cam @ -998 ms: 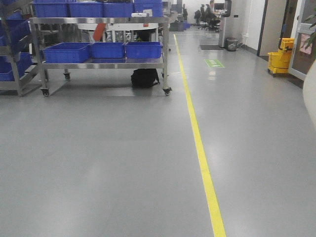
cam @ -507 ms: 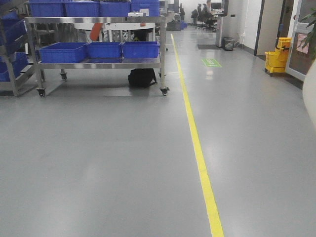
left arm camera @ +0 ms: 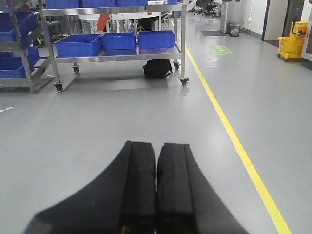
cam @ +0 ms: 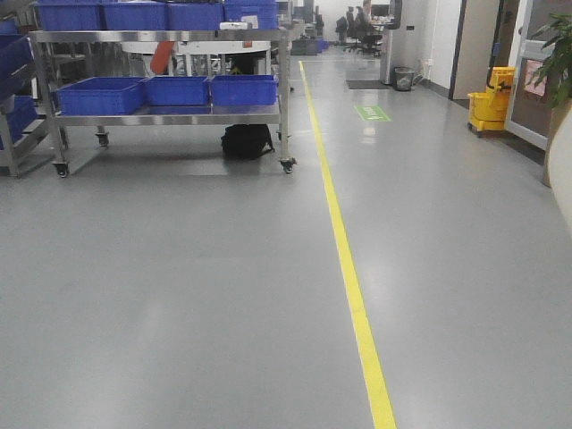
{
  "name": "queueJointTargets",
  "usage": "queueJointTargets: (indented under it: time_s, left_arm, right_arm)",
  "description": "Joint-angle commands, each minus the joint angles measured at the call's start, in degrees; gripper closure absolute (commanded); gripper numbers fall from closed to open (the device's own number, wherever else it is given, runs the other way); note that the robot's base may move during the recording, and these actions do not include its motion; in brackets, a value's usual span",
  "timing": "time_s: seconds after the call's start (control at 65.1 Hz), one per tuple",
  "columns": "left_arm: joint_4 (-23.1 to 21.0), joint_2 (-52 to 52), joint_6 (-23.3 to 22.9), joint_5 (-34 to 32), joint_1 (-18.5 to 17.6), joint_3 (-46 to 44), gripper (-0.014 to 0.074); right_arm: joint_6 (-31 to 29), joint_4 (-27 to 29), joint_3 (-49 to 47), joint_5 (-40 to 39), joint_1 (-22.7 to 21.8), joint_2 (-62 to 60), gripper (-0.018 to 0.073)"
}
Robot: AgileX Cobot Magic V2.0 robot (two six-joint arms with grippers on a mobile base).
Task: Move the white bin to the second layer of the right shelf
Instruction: 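Drive along the aisle past the blue crate racks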
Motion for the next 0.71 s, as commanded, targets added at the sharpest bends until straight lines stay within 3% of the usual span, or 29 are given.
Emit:
queueJointTargets:
  time_s: [0.0, 0.691]
  left_arm:
    - [0.0, -0.9, -0.2, -5.0, -0.2, 2.1, 0.0512]
    - [0.0, -0.9, -0.2, -5.0, -0.2, 2.1, 0.0512]
  right_arm:
    - [-0.3, 0.5, -1.6, -5.0, -0.5, 0.1, 0.0511]
    - [-0.3, 0.5, -1.6, -5.0, -0.5, 0.1, 0.0511]
